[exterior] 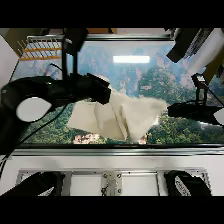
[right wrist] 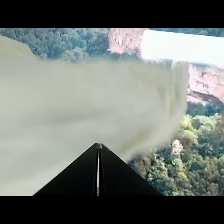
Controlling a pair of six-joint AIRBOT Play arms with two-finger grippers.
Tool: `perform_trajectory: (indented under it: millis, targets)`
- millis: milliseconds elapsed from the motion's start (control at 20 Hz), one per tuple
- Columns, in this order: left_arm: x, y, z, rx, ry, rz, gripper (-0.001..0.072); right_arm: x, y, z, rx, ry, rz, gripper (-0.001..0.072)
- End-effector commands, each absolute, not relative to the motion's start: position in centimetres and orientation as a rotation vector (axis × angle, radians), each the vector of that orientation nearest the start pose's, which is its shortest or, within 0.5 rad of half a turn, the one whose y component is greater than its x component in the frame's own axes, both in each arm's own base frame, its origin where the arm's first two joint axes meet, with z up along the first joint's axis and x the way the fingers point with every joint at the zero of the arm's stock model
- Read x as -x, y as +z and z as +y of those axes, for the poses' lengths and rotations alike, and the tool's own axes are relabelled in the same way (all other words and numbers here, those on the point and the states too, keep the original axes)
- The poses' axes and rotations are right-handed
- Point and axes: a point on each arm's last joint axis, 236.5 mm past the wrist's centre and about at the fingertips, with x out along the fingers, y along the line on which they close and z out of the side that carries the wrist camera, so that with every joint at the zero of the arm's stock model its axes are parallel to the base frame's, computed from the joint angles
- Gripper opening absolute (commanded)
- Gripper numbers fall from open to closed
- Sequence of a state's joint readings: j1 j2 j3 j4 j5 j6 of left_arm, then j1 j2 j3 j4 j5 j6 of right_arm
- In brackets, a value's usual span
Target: Fold the clothes and pants, and hang the long-sleeved shirts on hangers.
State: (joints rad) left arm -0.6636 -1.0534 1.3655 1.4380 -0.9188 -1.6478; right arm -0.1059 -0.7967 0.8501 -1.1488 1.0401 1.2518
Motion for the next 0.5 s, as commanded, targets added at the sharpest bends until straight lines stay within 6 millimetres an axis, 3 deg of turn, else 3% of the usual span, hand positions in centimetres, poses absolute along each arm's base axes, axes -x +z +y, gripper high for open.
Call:
perform_trajectory:
  millis: [0, 150, 300, 350, 400, 450]
  targets:
    - [-35.4, 16.5, -28.2, -0.044, -0.63, 0.774, 0.0017, -32.6, 9.1, 4.0, -0.046, 0.272, 0.897, 0.0016]
    - [-39.3, 10.6, -24.2, -0.019, -0.487, 0.925, 0.0018, -32.6, 8.6, 3.4, -0.019, 0.255, 0.91, 0.0017]
    - [-40.7, 4.5, -19.5, 0.0, -0.359, 1.122, 0.0018, -32.6, 8.1, 3.6, -0.045, 0.255, 0.931, 0.0036]
    - [-41.0, 3.0, -18.2, 0.009, -0.327, 1.168, 0.0017, -32.7, 7.7, 3.8, -0.058, 0.261, 0.943, 0.022]
    - [-41.5, 2.0, -17.3, 0.02, -0.302, 1.189, 0.0018, -32.9, 7.1, 4.0, -0.073, 0.269, 0.96, 0.056]
    - [-42.0, 1.6, -16.6, 0.042, -0.287, 1.189, 0.0018, -33.1, 6.6, 4.3, -0.093, 0.278, 0.975, 0.0678]
